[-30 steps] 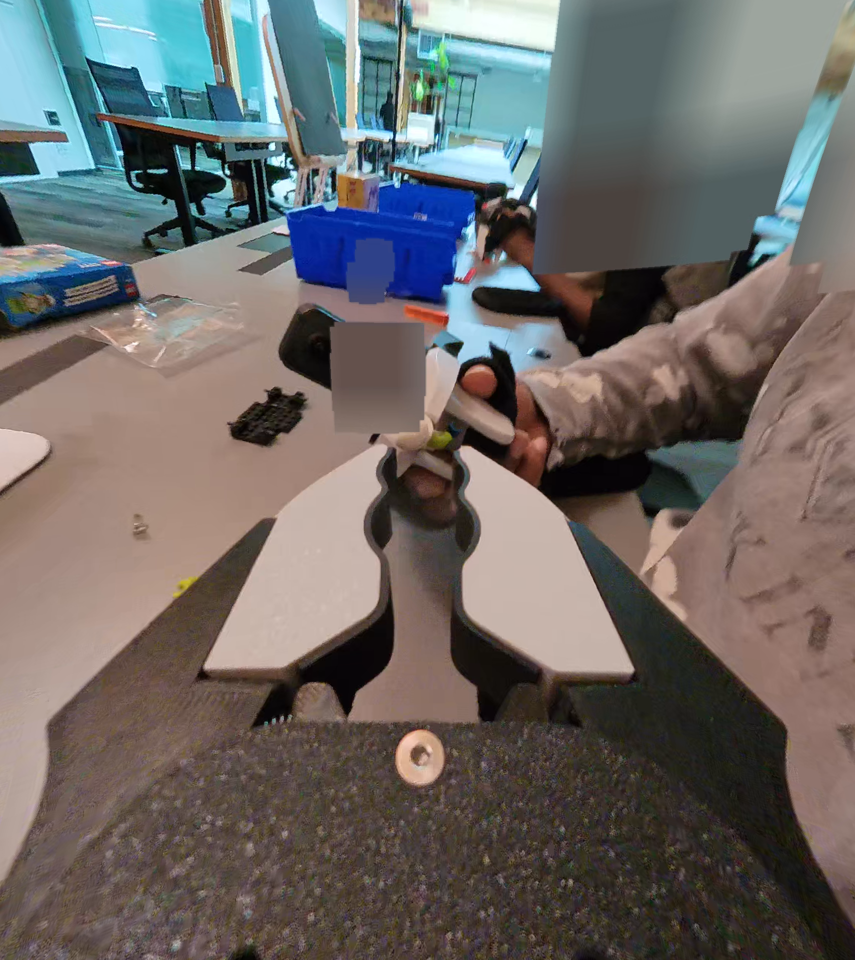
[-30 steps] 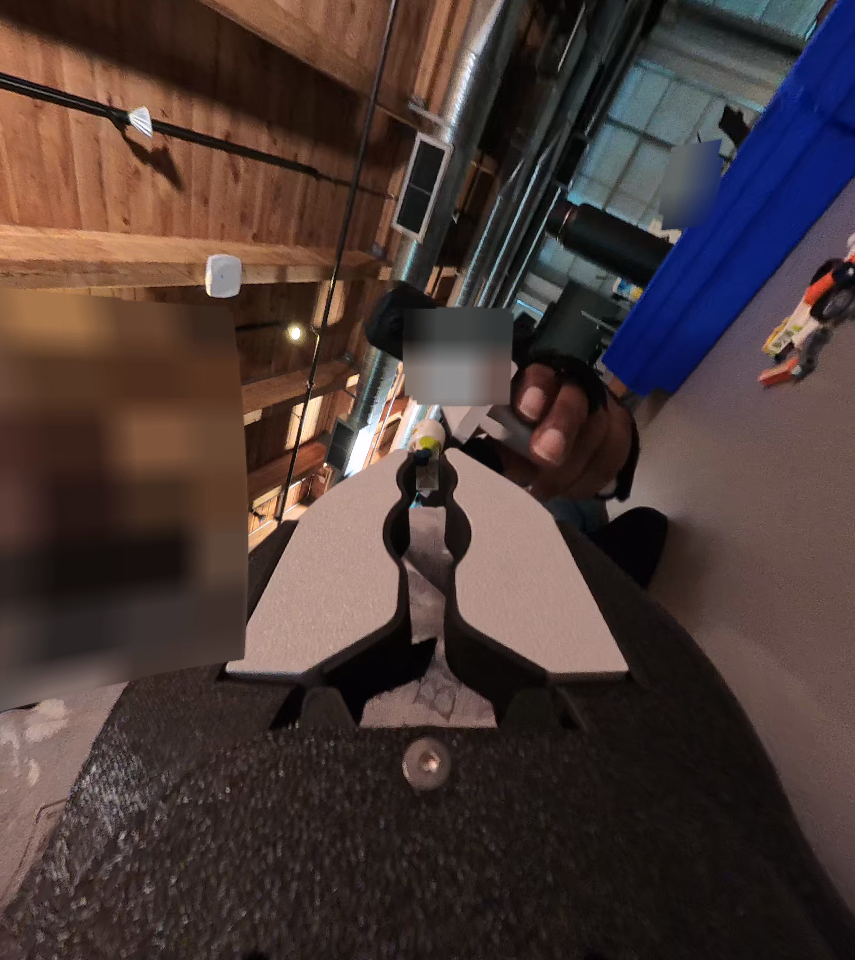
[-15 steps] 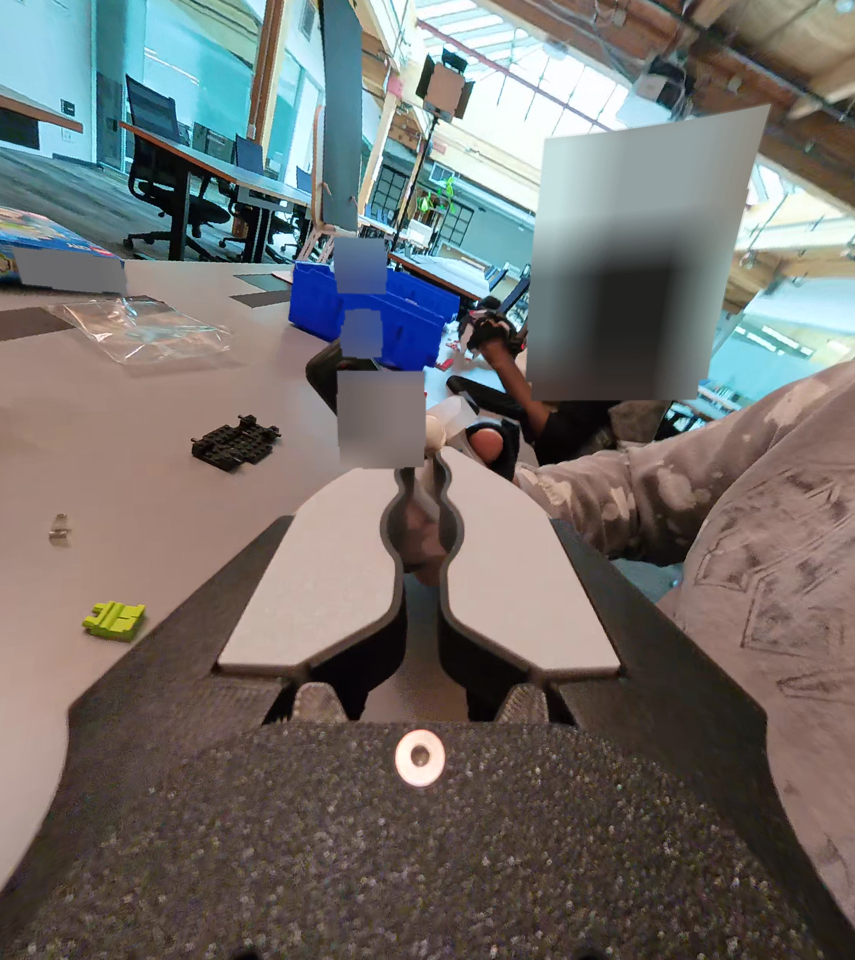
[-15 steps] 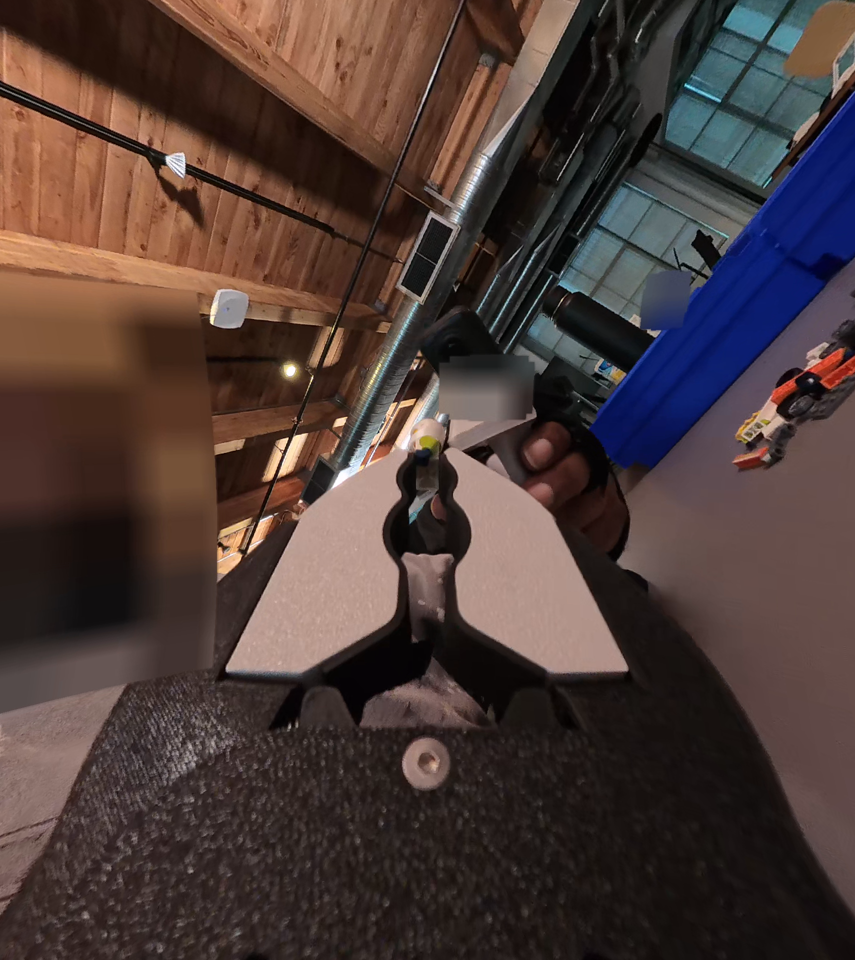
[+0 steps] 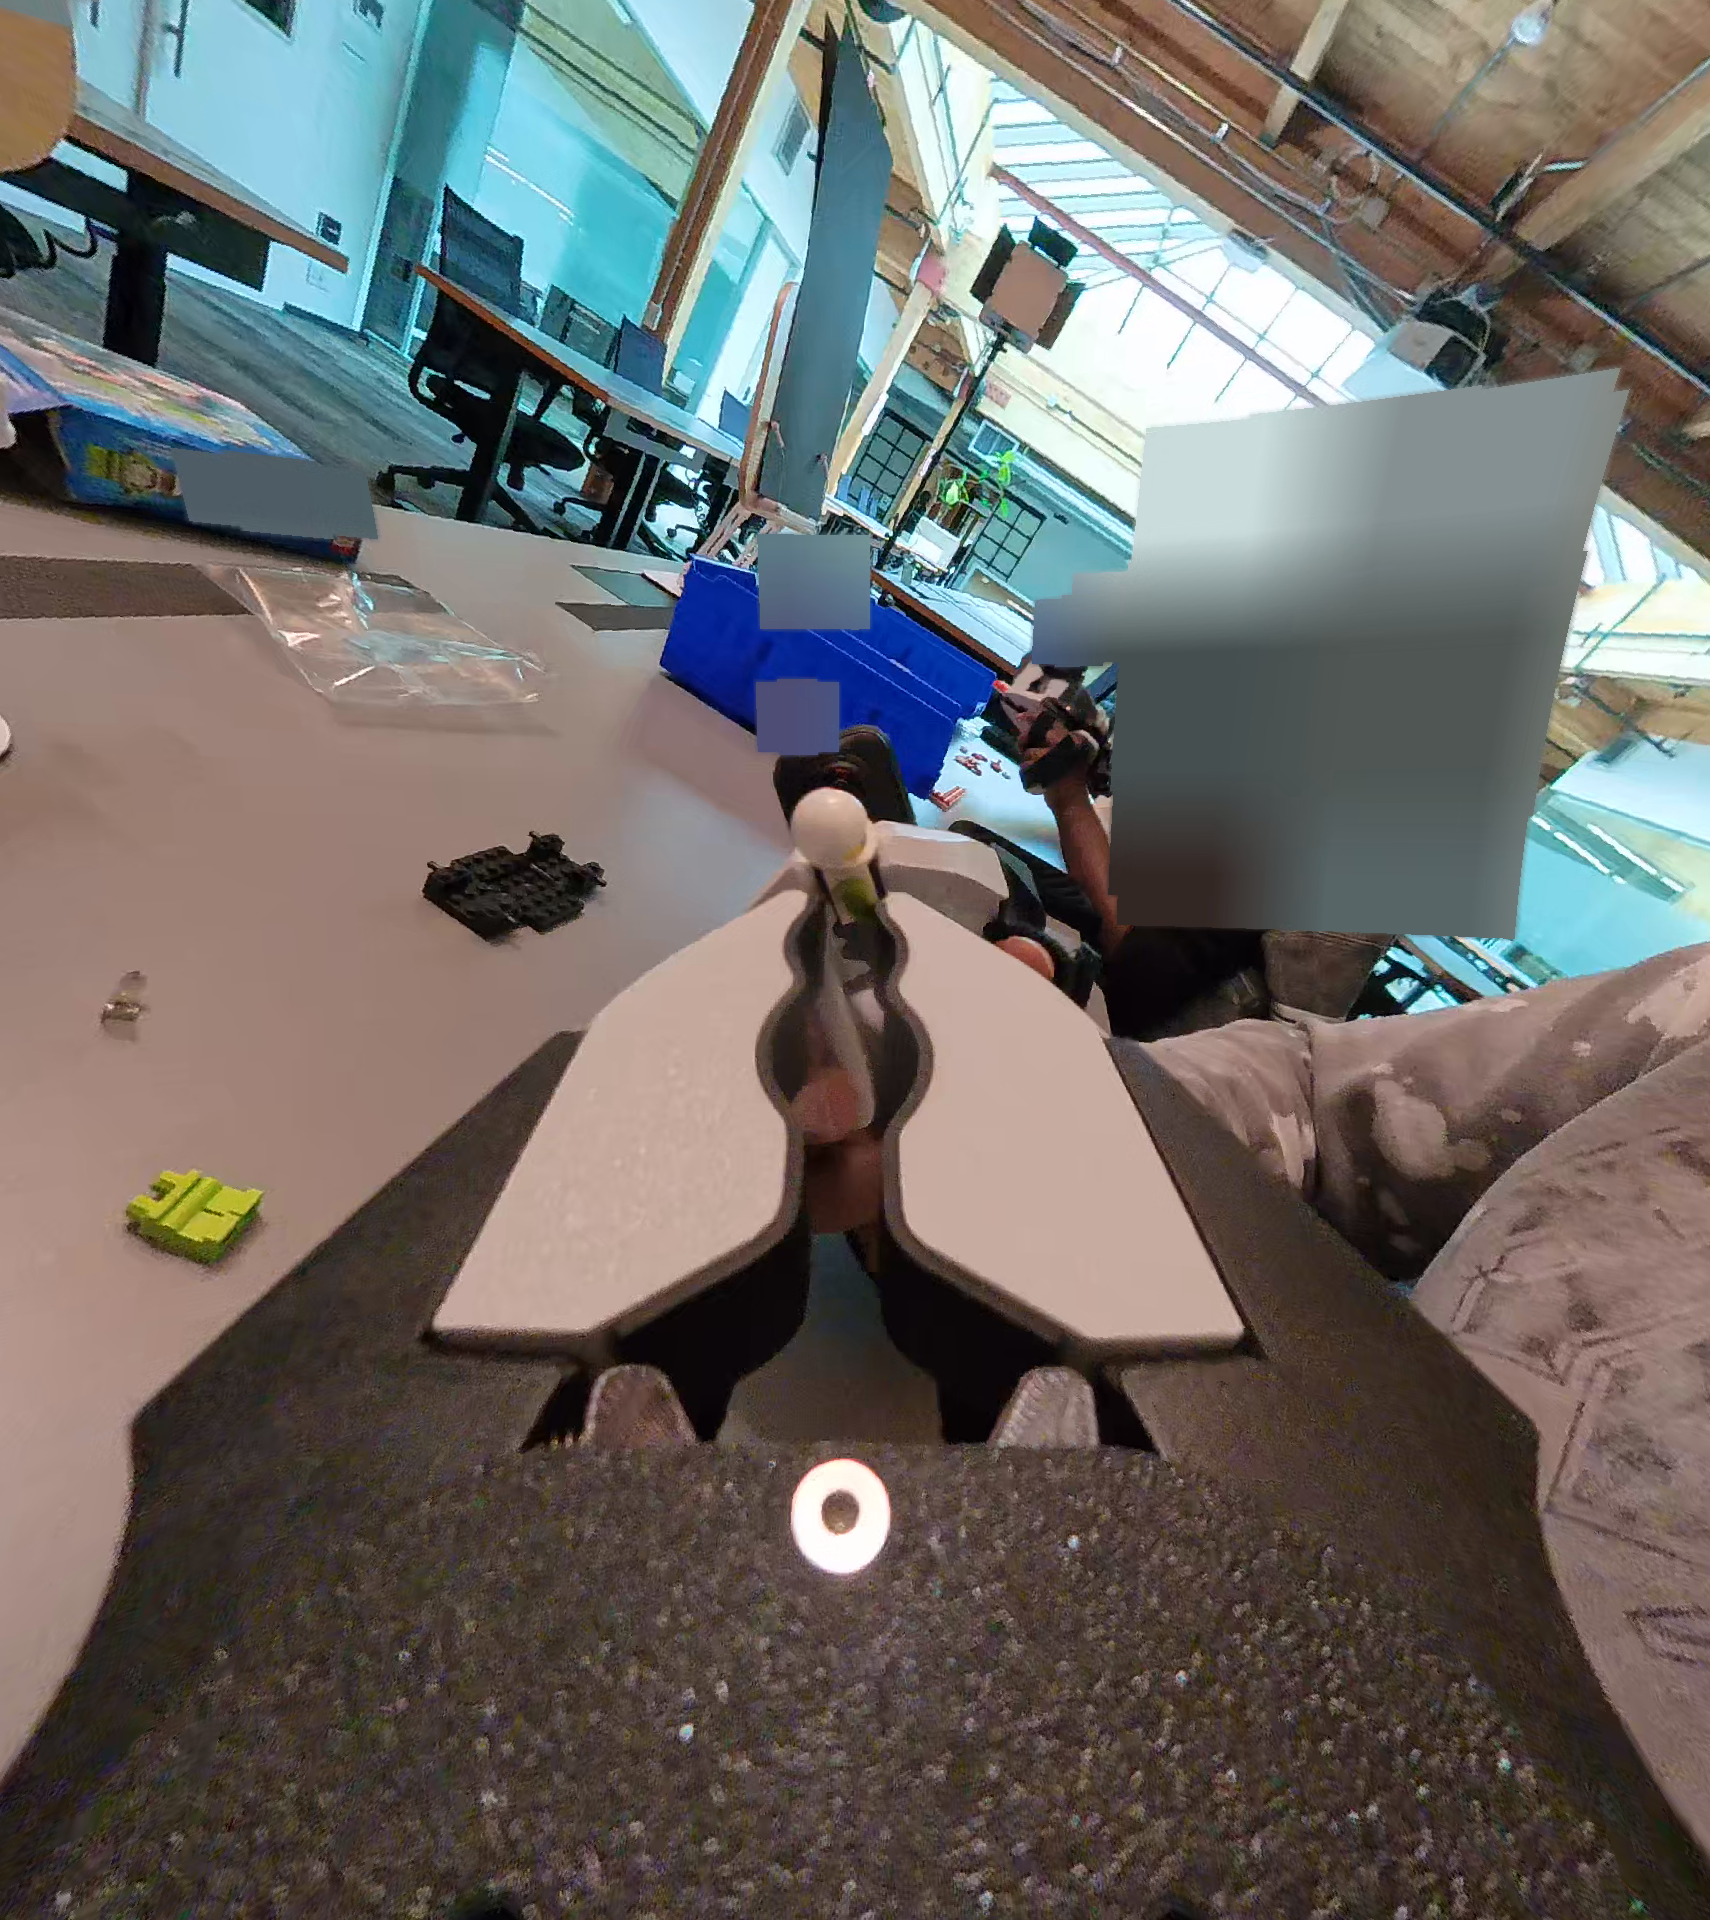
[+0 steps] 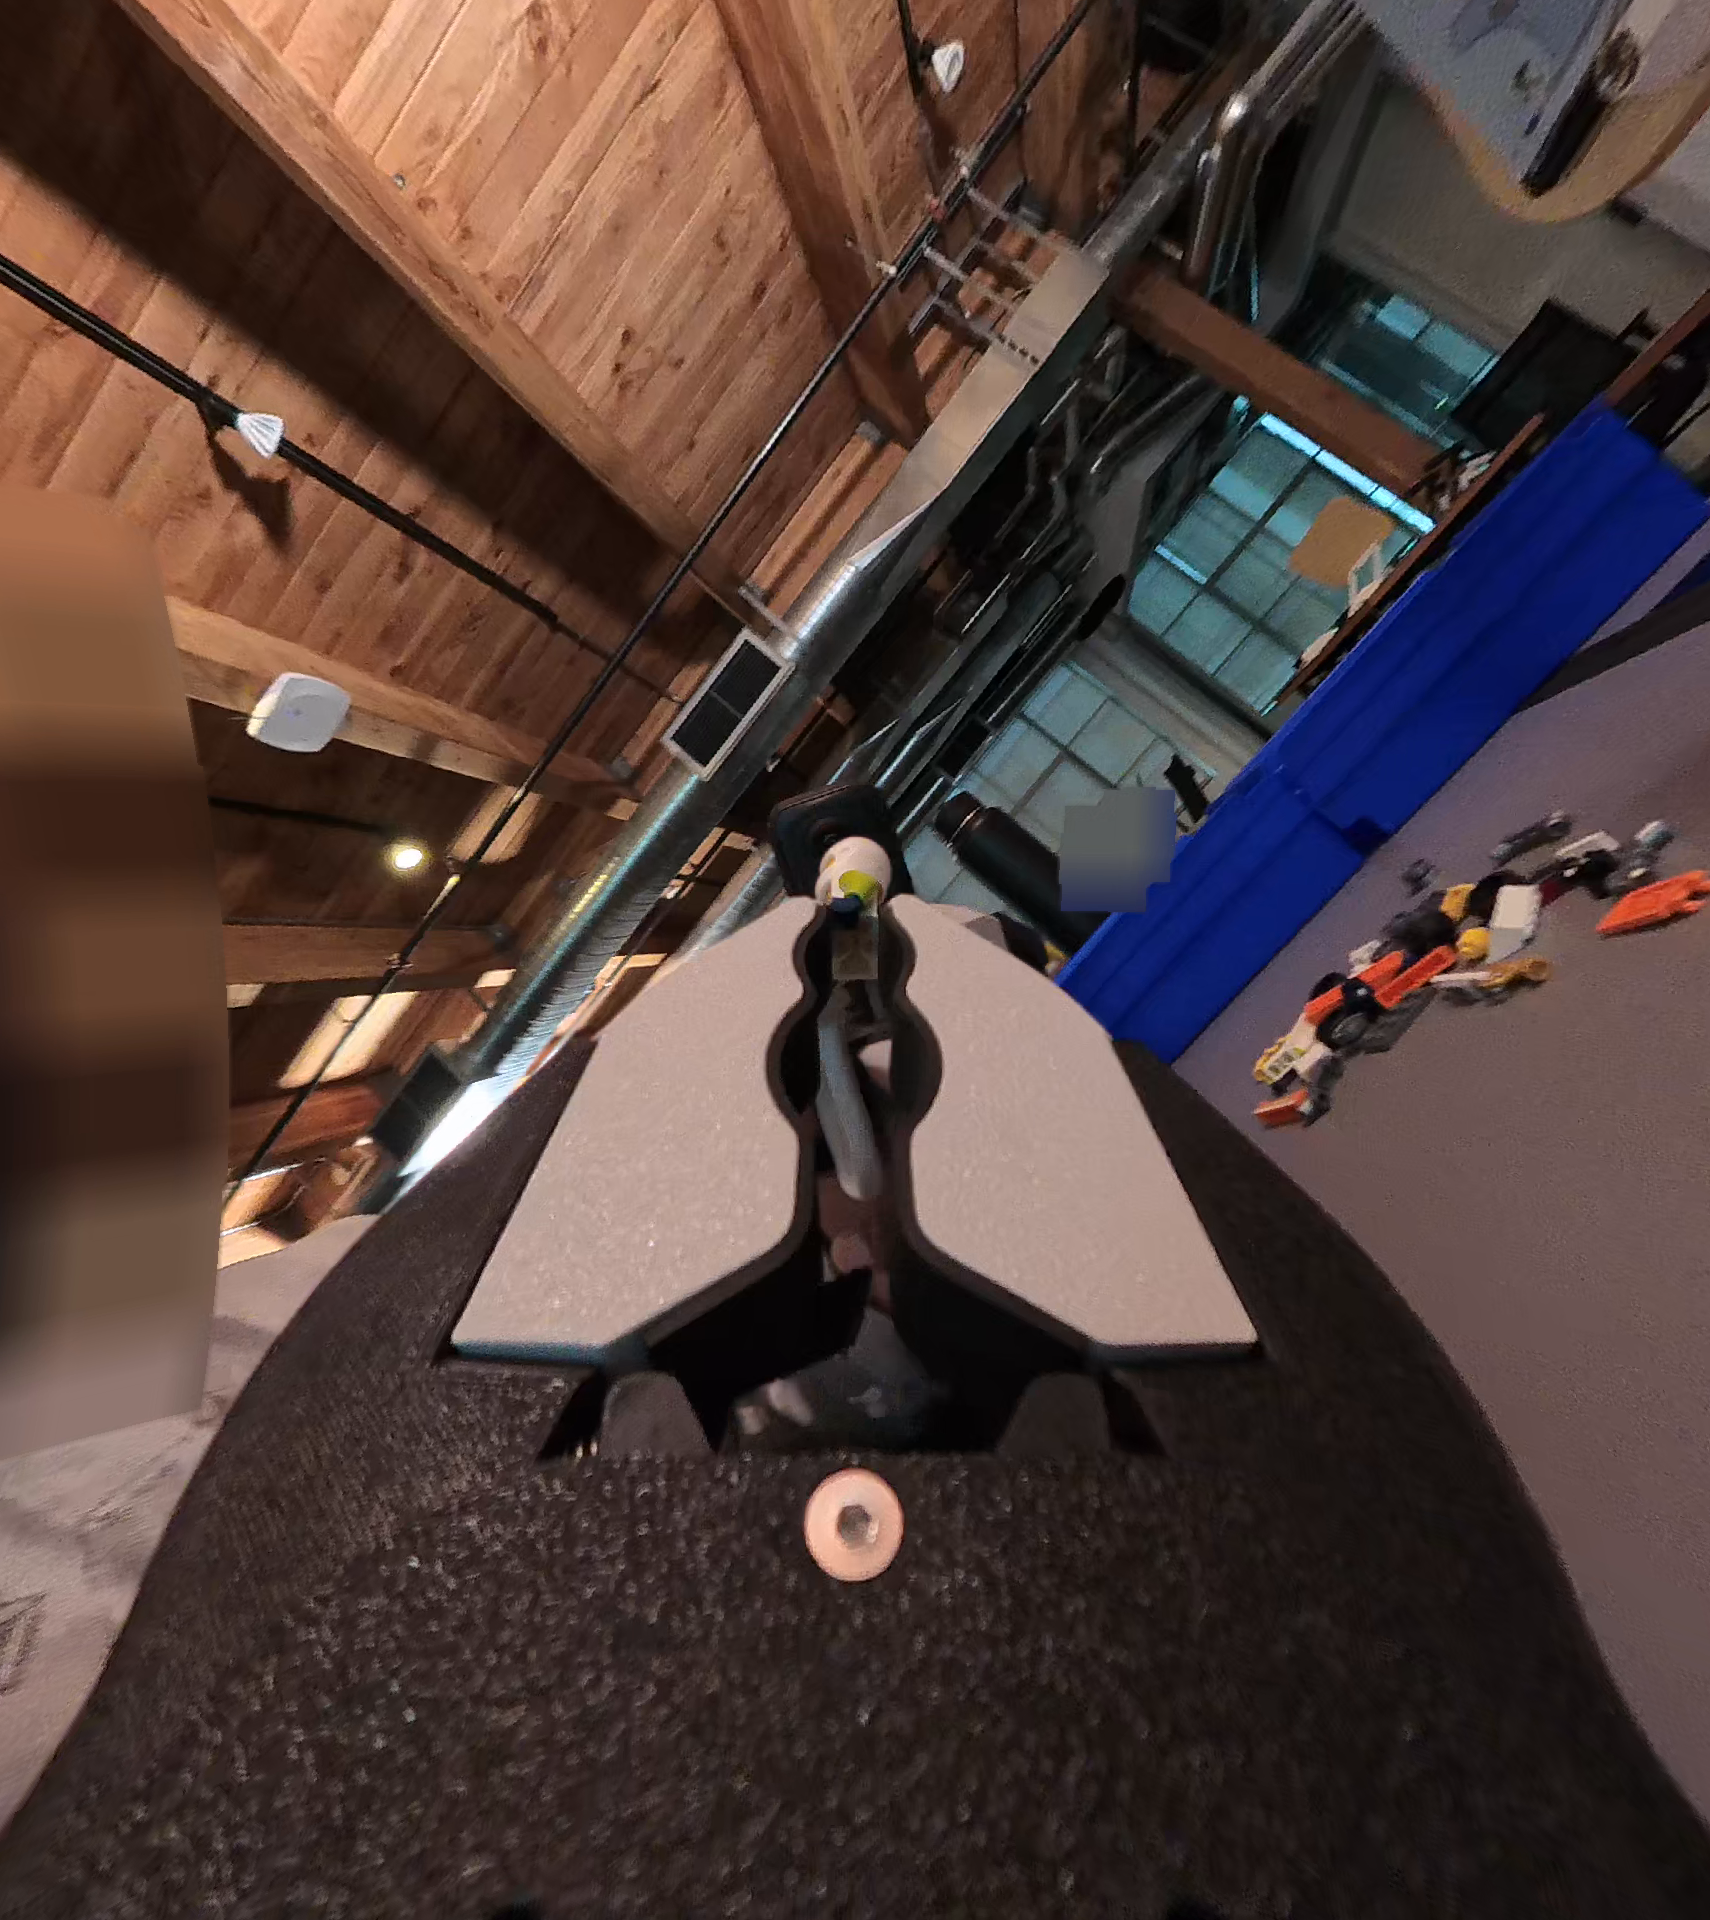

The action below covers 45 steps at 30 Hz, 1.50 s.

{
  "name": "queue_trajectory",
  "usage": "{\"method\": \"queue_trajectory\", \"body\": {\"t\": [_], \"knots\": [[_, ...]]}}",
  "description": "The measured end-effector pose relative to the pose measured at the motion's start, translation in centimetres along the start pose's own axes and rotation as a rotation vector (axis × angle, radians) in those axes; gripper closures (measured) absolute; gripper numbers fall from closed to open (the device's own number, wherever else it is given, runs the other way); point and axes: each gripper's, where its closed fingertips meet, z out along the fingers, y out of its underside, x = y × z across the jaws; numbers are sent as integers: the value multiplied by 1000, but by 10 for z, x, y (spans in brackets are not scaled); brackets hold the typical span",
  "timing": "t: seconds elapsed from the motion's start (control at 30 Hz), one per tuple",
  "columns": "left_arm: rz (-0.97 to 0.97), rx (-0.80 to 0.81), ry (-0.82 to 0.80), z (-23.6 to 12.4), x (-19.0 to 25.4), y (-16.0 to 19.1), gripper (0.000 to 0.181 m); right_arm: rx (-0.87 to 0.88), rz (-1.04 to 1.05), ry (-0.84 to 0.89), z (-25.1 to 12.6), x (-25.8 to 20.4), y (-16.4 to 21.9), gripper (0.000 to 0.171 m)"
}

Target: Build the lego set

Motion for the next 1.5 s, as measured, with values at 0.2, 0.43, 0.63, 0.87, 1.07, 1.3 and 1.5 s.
{"method": "queue_trajectory", "body": {"t": [0.2,0.43,0.63,0.87,1.07,1.3,1.5], "knots": [[-106,17,1,6,-5,1,176,41,-132,86,-3,6,-6,163],[-165,57,52,8,-1,1,171,61,-161,89,-3,4,-6,164],[-185,78,73,7,-1,0,172,54,-213,103,-1,4,-6,163],[-144,33,73,0,-3,-1,177,-6,-269,119,0,2,-3,162],[-171,-68,67,-11,-10,1,177,-52,-303,156,-4,7,-9,157],[-184,-352,93,-21,-11,34,177,-632,-575,190,-16,20,31,143],[-135,-480,60,-25,-15,54,177,-734,-541,212,-25,31,47,156]]}}
